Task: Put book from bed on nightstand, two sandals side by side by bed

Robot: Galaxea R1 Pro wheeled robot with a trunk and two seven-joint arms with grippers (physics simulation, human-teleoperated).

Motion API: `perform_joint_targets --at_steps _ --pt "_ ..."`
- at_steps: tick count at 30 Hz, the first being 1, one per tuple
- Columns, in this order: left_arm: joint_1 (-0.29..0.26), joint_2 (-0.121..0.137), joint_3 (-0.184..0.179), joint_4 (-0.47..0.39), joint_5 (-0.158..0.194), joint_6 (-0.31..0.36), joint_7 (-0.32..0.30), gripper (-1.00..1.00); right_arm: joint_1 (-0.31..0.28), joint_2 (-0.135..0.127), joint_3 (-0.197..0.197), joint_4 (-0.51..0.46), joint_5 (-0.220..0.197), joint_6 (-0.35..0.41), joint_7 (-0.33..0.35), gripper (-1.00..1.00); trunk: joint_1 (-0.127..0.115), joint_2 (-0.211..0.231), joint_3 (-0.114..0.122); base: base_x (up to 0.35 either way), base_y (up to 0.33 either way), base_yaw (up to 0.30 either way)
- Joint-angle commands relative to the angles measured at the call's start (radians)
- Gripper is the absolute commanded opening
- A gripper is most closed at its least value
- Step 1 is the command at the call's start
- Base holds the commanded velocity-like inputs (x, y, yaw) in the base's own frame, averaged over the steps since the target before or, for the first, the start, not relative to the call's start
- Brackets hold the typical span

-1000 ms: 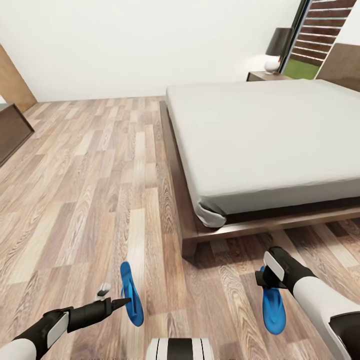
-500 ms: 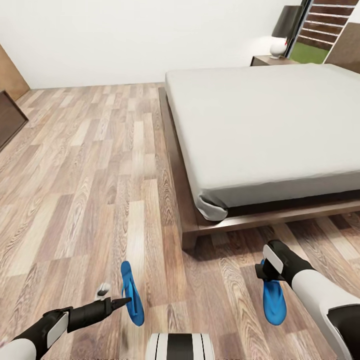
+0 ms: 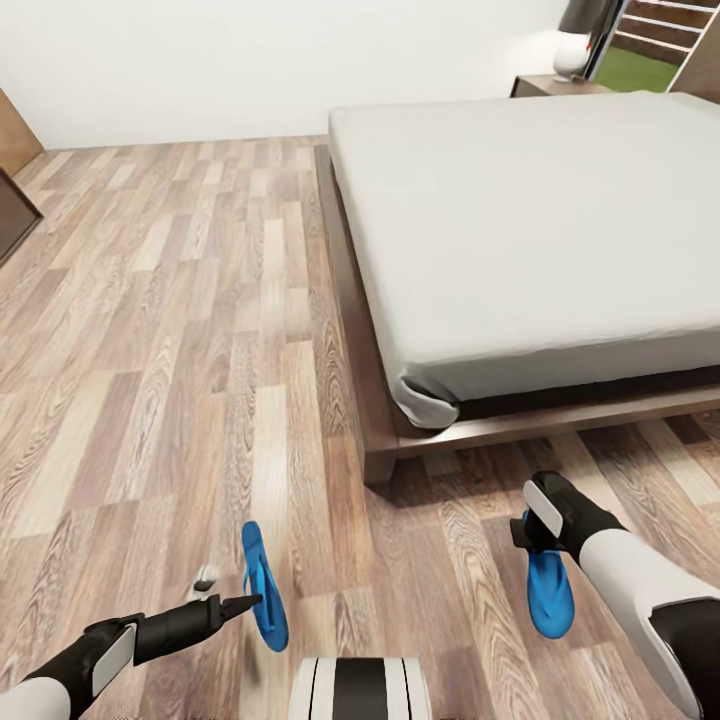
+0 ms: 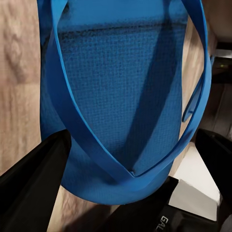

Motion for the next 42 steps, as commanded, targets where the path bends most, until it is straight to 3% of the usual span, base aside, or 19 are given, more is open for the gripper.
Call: perform_joint_targets --at_steps 1,12,16,24,33,42 --pt "0.0 0.004 -0.007 0.0 0.011 0.01 -0.005 -1.0 -0.002 0.002 0.007 -0.001 -0.01 0.003 -0.005 -1.0 0.0 -0.001 -0.005 0.0 0.0 0.0" --pt "0.0 0.04 0.007 0.025 0.014 0.01 -0.093 -1.0 -0.024 0.031 0.008 -0.003 -0.013 -0.006 -0.005 -1.0 0.005 -0.003 -0.047 0.0 0.0 0.0" --pt "0.0 0.052 0.033 0.036 0.012 0.009 -0.176 -1.0 -0.037 0.033 0.008 -0.004 -0.013 -0.007 -0.006 -1.0 0.007 -0.004 -0.063 0.0 0.0 0.0" --pt "0.0 0.075 0.039 0.049 0.011 0.01 -0.336 -1.0 -0.062 0.033 0.008 -0.002 -0.01 -0.007 -0.007 -1.0 0.011 -0.006 -0.094 0.0 0.0 0.0" --pt "0.0 0.076 0.038 0.05 0.012 0.01 -0.364 -1.0 -0.071 0.031 0.008 -0.002 -0.01 -0.005 -0.026 -1.0 0.015 -0.008 -0.128 0.0 0.0 0.0" --pt "0.0 0.076 0.038 0.05 0.012 0.01 -0.365 -1.0 -0.077 0.032 0.008 -0.002 -0.013 -0.001 -0.06 -1.0 0.015 -0.008 -0.128 0.0 0.0 0.0"
